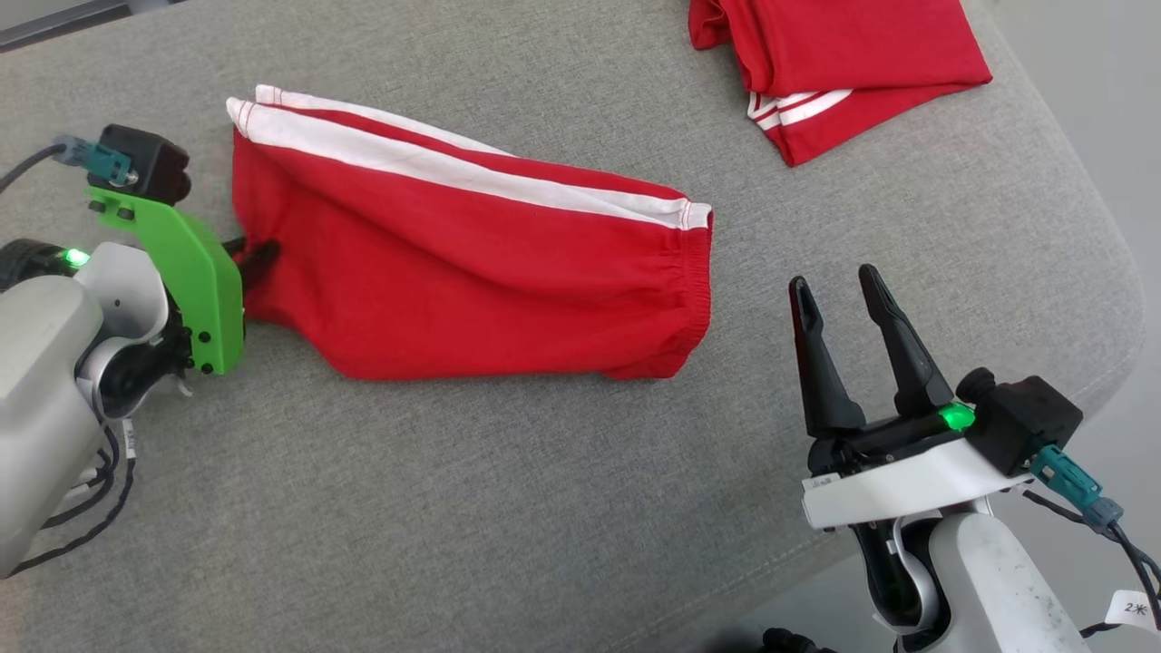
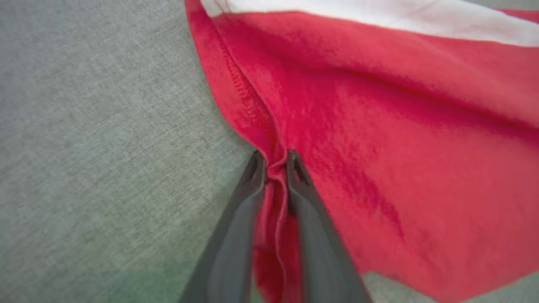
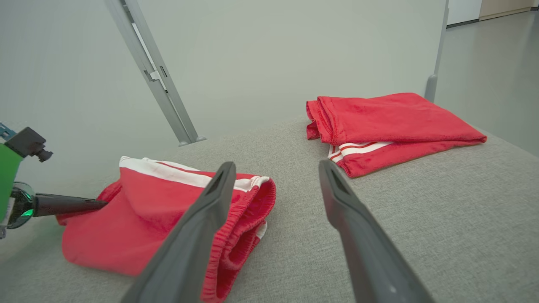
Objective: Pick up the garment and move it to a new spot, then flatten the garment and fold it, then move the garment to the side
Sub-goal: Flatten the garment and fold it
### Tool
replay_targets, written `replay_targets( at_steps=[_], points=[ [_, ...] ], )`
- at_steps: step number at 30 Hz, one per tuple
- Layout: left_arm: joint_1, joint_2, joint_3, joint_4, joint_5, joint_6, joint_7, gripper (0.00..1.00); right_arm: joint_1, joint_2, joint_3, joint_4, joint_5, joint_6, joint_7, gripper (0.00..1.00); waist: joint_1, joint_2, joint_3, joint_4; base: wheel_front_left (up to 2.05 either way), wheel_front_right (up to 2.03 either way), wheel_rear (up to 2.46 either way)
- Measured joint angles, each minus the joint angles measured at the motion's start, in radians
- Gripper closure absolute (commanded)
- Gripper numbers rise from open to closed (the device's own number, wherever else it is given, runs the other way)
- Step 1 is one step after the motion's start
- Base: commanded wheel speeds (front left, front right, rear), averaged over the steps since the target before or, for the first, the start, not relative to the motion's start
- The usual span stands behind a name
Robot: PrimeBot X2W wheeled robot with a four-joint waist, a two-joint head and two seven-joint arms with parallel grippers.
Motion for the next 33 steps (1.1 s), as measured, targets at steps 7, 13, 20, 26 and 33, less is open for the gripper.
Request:
replay_targets(
  at_steps=[7,13,20,26,33],
  points=[
    [0.001,-0.018,-0.006,-0.037,-0.027,0.000,-0.012,1.00,0.001,0.001,0.004,0.011,-0.009,0.000,0.000,0.00,0.0000,0.0000,-0.020,0.025,0.00,0.00,0.00],
    [0.031,-0.016,-0.006,-0.058,-0.057,0.000,-0.057,1.00,0.014,0.001,-0.011,0.025,-0.019,0.000,0.000,0.00,0.0000,0.0000,-0.059,0.057,0.00,0.00,0.00],
    [0.120,0.007,-0.007,-0.115,-0.063,0.000,-0.127,1.00,0.048,0.001,-0.037,0.042,-0.034,0.000,0.000,0.00,0.0000,0.0000,-0.120,0.106,0.00,0.00,0.00],
    [0.213,0.020,-0.008,-0.175,-0.065,0.000,-0.179,1.00,0.089,0.001,-0.064,0.050,-0.040,0.000,0.000,0.00,0.0000,0.0000,-0.167,0.156,0.00,0.00,0.00],
    [0.328,0.040,-0.008,-0.222,-0.077,0.000,-0.239,1.00,0.132,-0.003,-0.093,0.054,-0.044,0.000,0.000,0.00,0.0000,0.0000,-0.212,0.206,0.00,0.00,0.00]
  ],
)
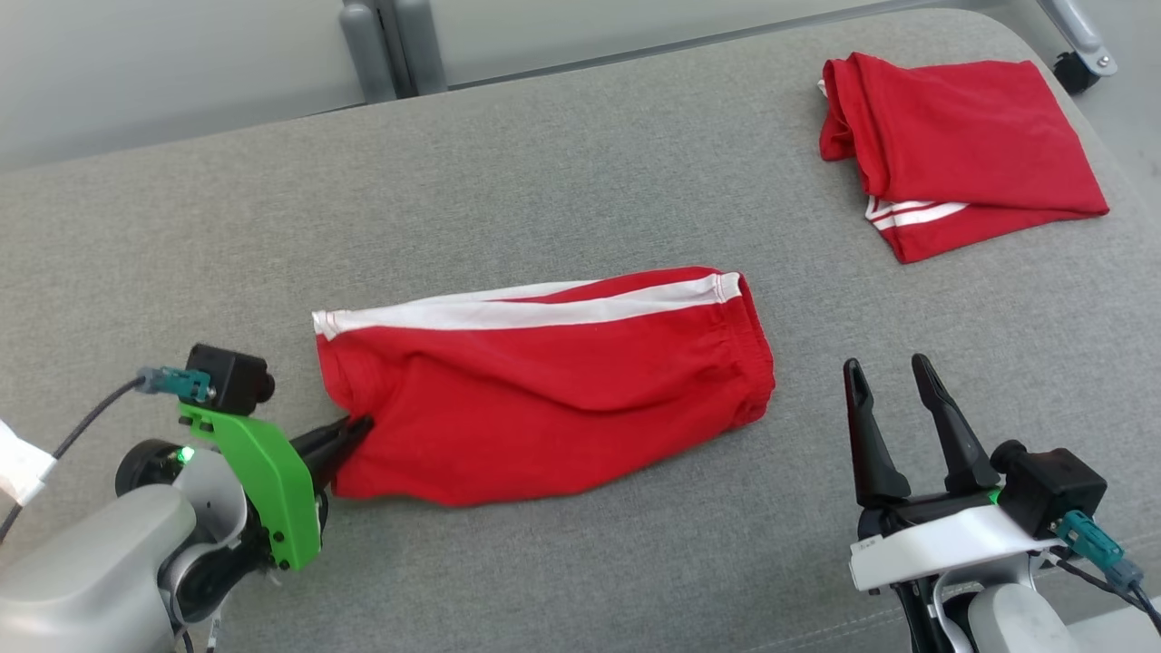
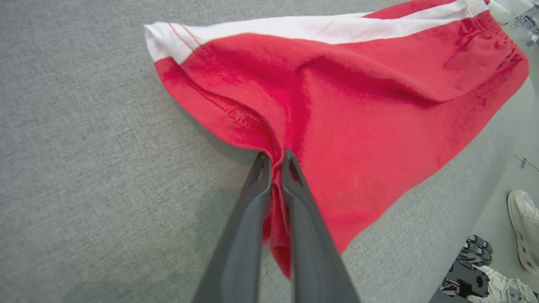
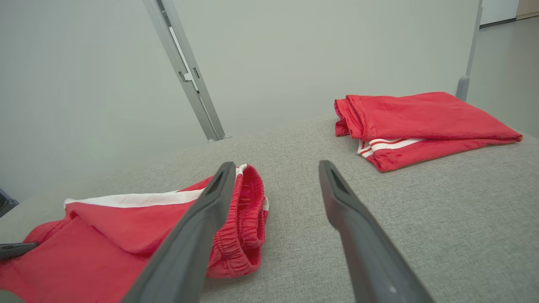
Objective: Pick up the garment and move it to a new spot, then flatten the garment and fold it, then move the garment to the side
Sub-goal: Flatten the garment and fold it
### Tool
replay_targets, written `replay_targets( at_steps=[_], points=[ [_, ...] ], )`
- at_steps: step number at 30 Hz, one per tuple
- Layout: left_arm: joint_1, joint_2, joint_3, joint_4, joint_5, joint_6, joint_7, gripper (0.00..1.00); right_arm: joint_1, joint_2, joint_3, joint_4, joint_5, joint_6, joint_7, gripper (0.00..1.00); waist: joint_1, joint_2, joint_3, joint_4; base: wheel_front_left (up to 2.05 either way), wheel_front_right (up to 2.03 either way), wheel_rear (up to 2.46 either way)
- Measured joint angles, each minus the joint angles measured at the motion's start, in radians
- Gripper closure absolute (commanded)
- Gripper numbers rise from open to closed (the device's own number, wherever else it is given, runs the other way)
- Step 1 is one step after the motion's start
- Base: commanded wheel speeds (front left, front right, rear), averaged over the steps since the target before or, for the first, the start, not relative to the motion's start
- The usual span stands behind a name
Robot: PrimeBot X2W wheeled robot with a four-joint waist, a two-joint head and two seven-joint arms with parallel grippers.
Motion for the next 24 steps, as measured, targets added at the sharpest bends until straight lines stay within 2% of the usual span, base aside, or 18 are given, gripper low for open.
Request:
replay_targets(
  at_steps=[4,7,8,9,19,24],
  points=[
    [0.054,-0.004,0.000,-0.006,0.002,0.000,-0.010,1.00,0.016,-0.006,-0.012,0.004,0.000,0.000,0.000,0.00,0.0000,0.0000,-0.017,0.025,0.00,0.00,0.00],
    [0.076,-0.027,-0.001,0.000,0.013,0.004,-0.029,1.00,0.016,-0.007,-0.010,0.006,-0.005,0.000,0.000,0.00,0.0000,0.0000,-0.024,0.041,0.00,0.00,0.00],
    [0.076,-0.037,-0.001,0.006,0.032,0.008,-0.053,0.69,0.015,-0.009,-0.010,0.007,-0.005,0.000,0.000,0.00,0.0000,0.0000,-0.026,0.045,0.00,0.00,0.00],
    [0.076,-0.044,0.000,0.017,0.052,0.012,-0.075,0.00,0.014,-0.011,-0.008,0.009,-0.006,0.000,0.000,0.00,0.0000,0.0000,-0.028,0.049,0.00,0.00,0.00],
    [0.084,-0.121,0.052,0.130,0.088,0.036,-0.254,0.00,0.008,-0.021,-0.012,0.018,0.011,0.000,0.000,0.00,0.0000,0.0000,-0.061,0.073,0.00,0.00,0.00],
    [0.103,-0.163,0.155,0.177,0.146,0.068,-0.289,0.00,-0.005,-0.021,-0.018,0.018,0.009,0.000,0.000,0.00,0.0000,0.0000,-0.074,0.090,0.00,0.00,0.00]
  ],
)
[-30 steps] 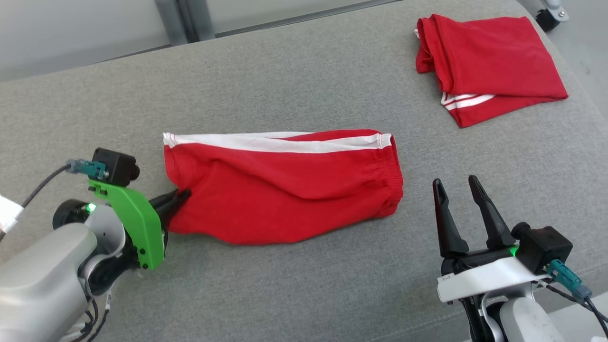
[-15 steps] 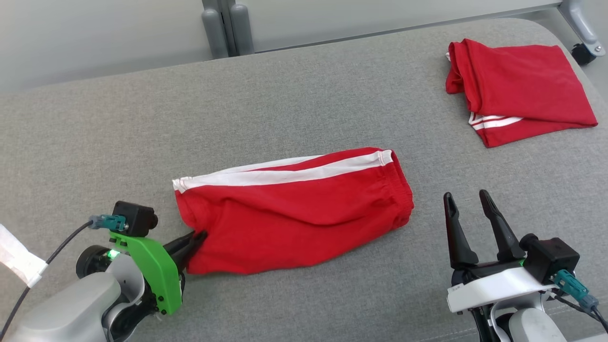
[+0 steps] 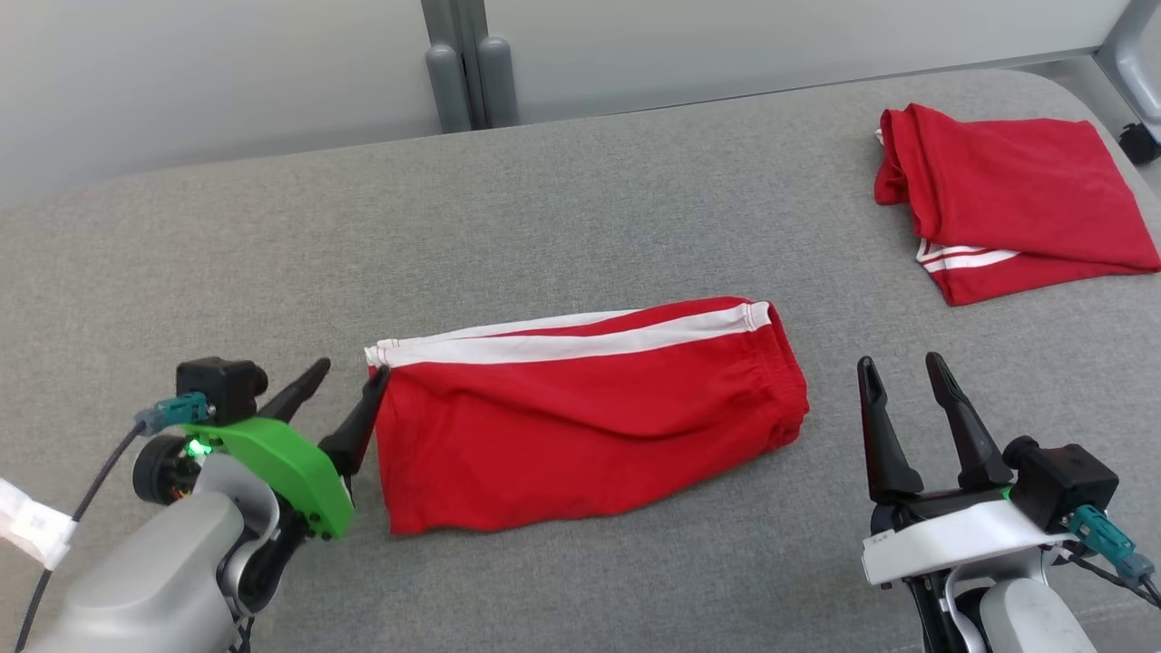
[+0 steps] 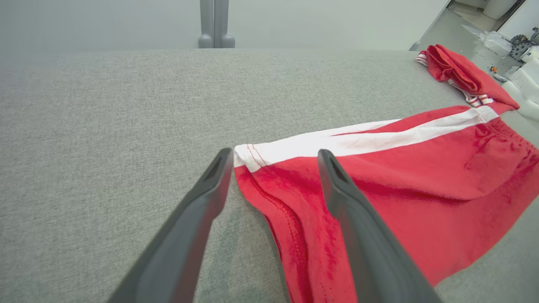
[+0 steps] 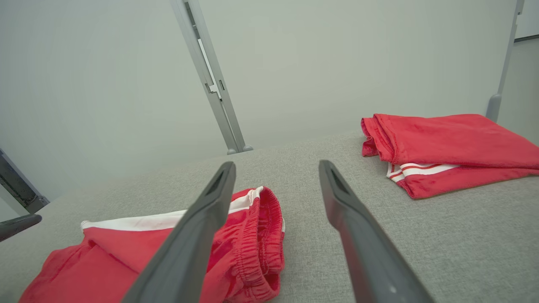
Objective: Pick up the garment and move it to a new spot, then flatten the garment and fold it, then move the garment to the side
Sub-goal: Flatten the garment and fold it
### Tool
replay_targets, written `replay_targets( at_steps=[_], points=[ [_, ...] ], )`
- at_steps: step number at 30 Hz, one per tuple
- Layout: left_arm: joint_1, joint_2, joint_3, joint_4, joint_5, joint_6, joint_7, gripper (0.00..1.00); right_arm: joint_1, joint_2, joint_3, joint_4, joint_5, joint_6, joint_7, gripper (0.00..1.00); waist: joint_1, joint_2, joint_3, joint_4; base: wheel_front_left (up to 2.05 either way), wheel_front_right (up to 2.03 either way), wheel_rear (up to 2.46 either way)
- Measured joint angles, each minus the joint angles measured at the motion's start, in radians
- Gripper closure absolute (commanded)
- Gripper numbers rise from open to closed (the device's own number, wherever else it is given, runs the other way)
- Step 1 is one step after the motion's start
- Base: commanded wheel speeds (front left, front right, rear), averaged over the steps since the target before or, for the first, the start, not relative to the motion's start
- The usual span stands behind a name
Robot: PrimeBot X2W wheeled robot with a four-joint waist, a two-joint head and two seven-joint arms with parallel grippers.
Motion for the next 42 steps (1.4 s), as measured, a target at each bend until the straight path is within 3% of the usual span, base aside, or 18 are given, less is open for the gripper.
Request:
replay_targets(
  at_steps=[7,16,22,31,42],
  points=[
    [0.127,-0.079,0.334,-0.035,0.195,0.025,-0.004,0.00,-0.003,0.003,-0.007,0.001,-0.001,0.000,0.000,0.00,0.0000,0.0000,-0.016,0.025,0.00,0.00,0.00],
    [0.307,-0.205,0.734,-0.193,0.540,0.052,-0.004,0.00,-0.008,0.007,-0.020,0.007,-0.002,0.000,0.000,0.00,0.0000,0.0000,-0.038,0.052,0.00,0.00,0.00],
    [0.425,-0.261,0.874,-0.277,0.739,0.045,-0.004,0.00,0.004,0.009,-0.025,0.008,-0.011,0.000,0.000,0.00,0.0000,0.0000,-0.059,0.065,0.00,0.00,0.00],
    [0.587,-0.334,1.024,-0.339,0.821,0.021,-0.006,0.00,0.052,-0.005,-0.013,0.017,-0.042,0.000,0.000,0.00,0.0000,0.0000,-0.100,0.074,0.00,0.00,0.00],
    [0.704,-0.341,1.095,-0.416,0.923,0.013,-0.006,0.00,0.101,-0.024,-0.034,0.004,-0.072,0.000,0.015,0.00,0.0000,0.0000,-0.131,0.089,0.00,0.00,0.00]
  ],
)
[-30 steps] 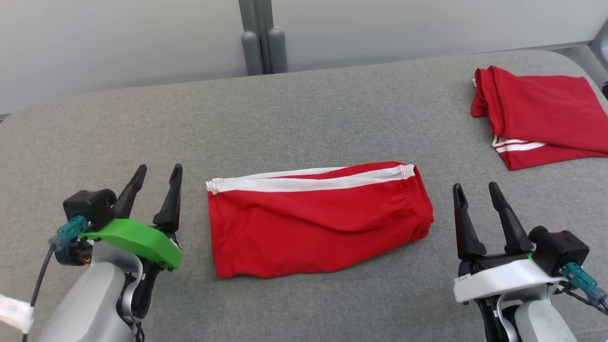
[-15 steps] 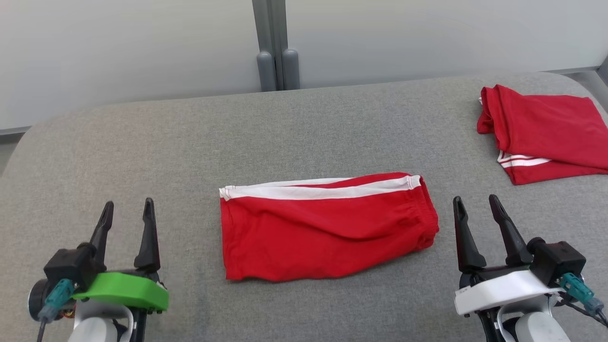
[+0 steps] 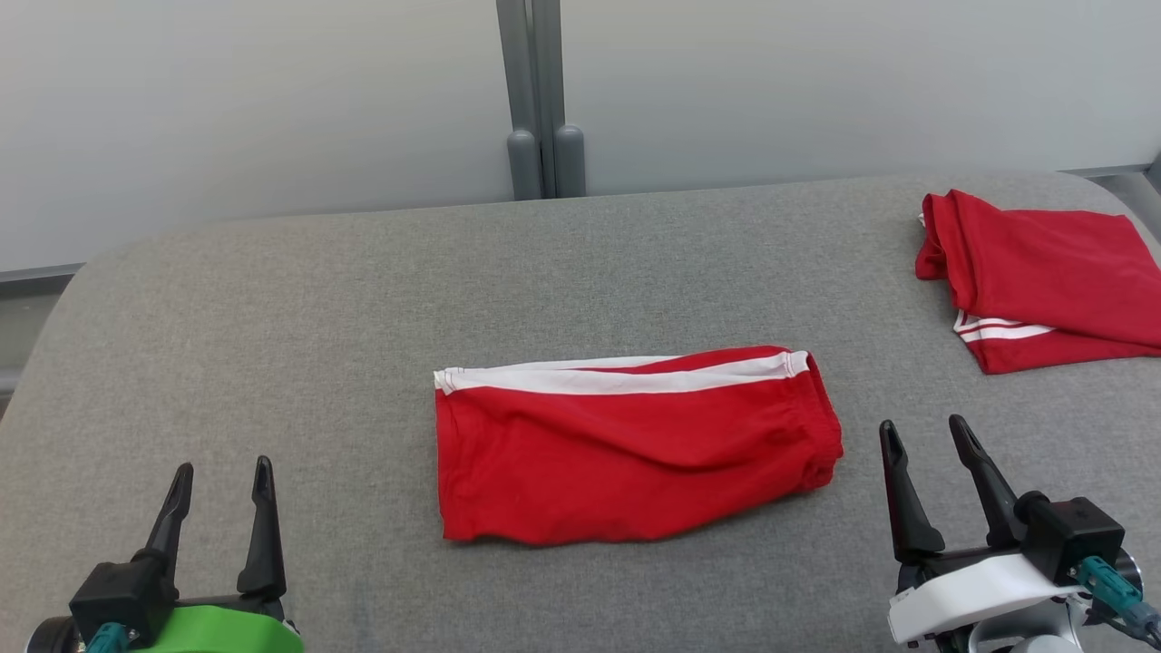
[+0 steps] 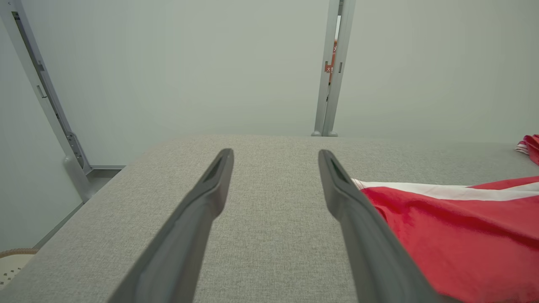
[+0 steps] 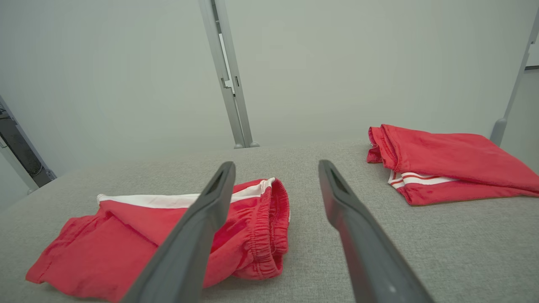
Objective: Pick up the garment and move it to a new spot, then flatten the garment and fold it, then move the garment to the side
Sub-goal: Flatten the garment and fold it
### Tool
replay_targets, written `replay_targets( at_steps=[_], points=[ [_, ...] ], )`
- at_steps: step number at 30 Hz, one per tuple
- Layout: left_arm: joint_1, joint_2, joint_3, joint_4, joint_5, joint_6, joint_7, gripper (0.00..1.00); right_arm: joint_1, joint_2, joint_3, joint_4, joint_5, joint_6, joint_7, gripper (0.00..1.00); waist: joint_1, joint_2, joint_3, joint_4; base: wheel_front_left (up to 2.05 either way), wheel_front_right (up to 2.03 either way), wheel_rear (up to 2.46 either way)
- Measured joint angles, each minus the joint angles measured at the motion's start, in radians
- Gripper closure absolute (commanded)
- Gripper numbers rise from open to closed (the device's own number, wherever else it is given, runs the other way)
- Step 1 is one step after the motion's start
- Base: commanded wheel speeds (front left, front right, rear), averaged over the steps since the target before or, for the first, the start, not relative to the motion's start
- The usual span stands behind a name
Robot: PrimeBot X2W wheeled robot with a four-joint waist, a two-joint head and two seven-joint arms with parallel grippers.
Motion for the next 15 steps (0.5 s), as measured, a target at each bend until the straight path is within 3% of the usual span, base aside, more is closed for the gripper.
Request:
replay_targets(
  at_steps=[15],
  points=[
    [0.022,-0.025,0.015,-0.002,0.012,-0.026,0.000,0.00,0.039,0.012,-0.012,-0.019,-0.019,0.000,0.035,0.00,0.0000,0.0000,-0.005,0.004,0.00,0.00,0.00]
  ],
)
